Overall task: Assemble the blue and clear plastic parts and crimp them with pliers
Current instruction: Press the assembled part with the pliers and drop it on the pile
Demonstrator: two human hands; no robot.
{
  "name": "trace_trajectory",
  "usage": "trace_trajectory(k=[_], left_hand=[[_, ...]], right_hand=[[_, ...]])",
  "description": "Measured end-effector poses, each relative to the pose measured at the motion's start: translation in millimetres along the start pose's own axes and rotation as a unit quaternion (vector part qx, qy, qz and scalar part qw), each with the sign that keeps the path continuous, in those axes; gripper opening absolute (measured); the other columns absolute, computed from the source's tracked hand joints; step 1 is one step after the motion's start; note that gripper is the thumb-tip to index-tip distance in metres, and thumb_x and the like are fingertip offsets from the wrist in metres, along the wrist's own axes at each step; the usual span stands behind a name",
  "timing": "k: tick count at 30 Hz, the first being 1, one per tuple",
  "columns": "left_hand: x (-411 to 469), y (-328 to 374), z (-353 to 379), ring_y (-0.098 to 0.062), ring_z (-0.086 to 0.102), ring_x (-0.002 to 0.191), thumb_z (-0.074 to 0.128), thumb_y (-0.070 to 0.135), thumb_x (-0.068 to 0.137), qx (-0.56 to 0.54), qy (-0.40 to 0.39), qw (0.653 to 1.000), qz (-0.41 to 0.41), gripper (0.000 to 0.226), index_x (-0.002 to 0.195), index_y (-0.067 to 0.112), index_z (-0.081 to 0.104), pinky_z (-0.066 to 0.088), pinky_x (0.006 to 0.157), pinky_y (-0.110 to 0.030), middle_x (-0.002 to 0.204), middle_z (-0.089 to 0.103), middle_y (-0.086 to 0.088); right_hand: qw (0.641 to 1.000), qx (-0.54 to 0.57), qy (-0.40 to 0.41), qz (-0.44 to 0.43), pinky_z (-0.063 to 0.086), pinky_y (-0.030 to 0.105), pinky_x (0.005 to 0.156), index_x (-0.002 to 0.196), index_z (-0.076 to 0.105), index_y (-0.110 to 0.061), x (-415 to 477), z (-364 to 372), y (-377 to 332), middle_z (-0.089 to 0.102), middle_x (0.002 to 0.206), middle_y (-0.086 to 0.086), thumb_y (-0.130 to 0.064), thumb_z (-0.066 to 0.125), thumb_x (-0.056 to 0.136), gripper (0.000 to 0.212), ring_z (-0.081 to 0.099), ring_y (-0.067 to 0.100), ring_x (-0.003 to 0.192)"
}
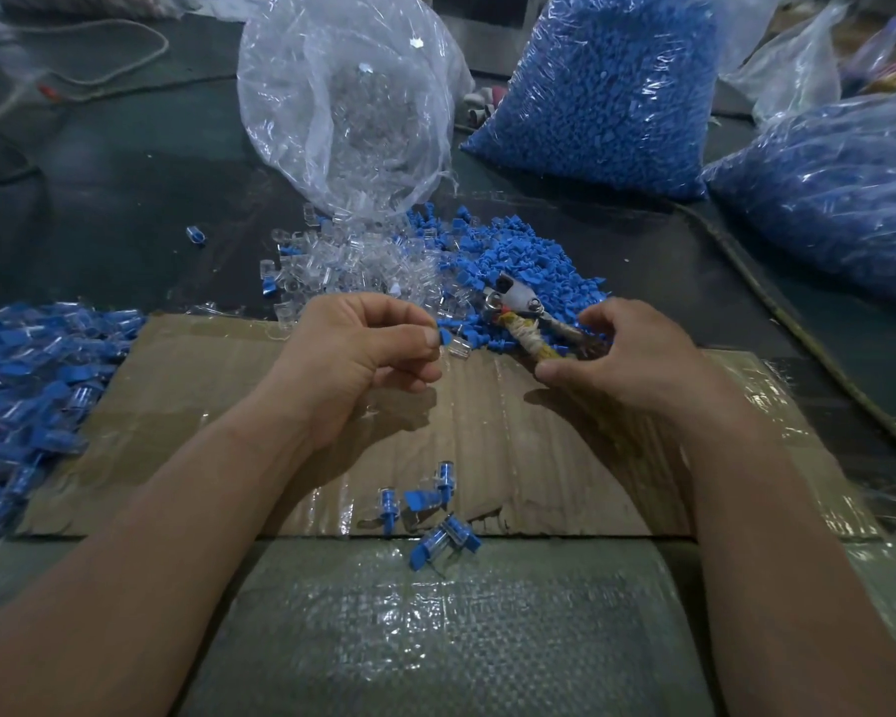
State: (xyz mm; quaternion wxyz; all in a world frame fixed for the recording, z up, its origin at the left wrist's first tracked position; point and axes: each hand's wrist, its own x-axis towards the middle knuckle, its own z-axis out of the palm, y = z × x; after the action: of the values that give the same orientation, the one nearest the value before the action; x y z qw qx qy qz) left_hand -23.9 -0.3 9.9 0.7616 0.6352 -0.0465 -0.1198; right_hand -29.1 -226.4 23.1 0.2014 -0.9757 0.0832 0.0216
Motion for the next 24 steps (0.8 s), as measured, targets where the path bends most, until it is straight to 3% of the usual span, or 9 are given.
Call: trace_trajectory(k=[4, 8, 13, 24], left_hand=[[1, -1, -1, -0.014, 0.062, 0.049, 0.068, 0.008, 0.055, 0.000, -0.005, 1.000, 0.003, 0.007, 0.062, 0.009, 0.067, 0.052, 0.047, -0.020, 0.056, 0.064, -0.007], [1, -2, -1, -0.015, 0.063, 0.051, 0.067, 0.007, 0.058, 0.008, -0.012, 1.000, 0.001, 0.015, 0.072, 0.002, 0.064, 0.053, 0.050, -0.020, 0.057, 0.064, -0.008], [2, -3, -3, -0.015, 0.063, 0.052, 0.065, 0.006, 0.060, 0.002, -0.007, 1.000, 0.004, 0.013, 0.073, 0.003, 0.063, 0.054, 0.050, -0.020, 0.056, 0.064, -0.008], [5, -6, -4, -0.013, 0.065, 0.054, 0.058, -0.005, 0.077, -0.014, 0.030, 0.999, 0.036, 0.009, 0.079, 0.003, 0.059, 0.054, 0.051, -0.019, 0.057, 0.065, -0.003]], right_hand=[[0.998, -0.047, -0.048, -0.004, 0.034, 0.030, 0.079, 0.119, 0.046, -0.018, 1, 0, -3, 0.040, 0.104, -0.003, -0.080, 0.056, 0.027, 0.112, 0.039, 0.015, 0.098], [0.998, -0.060, -0.031, -0.012, 0.035, 0.031, 0.078, 0.117, 0.048, -0.022, 3, 4, -2, 0.039, 0.101, -0.004, -0.067, 0.069, 0.051, 0.082, 0.039, 0.015, 0.096], [0.998, -0.016, 0.042, -0.037, 0.031, 0.028, 0.061, 0.088, 0.051, -0.026, 1, 7, -7, 0.046, 0.084, -0.008, -0.039, 0.073, 0.059, 0.038, 0.044, 0.011, 0.076], [0.978, 0.031, 0.165, -0.126, 0.036, 0.028, 0.069, 0.102, 0.060, -0.015, -10, 8, -18, 0.048, 0.088, -0.006, -0.003, 0.062, 0.068, 0.036, 0.049, 0.018, 0.081]])
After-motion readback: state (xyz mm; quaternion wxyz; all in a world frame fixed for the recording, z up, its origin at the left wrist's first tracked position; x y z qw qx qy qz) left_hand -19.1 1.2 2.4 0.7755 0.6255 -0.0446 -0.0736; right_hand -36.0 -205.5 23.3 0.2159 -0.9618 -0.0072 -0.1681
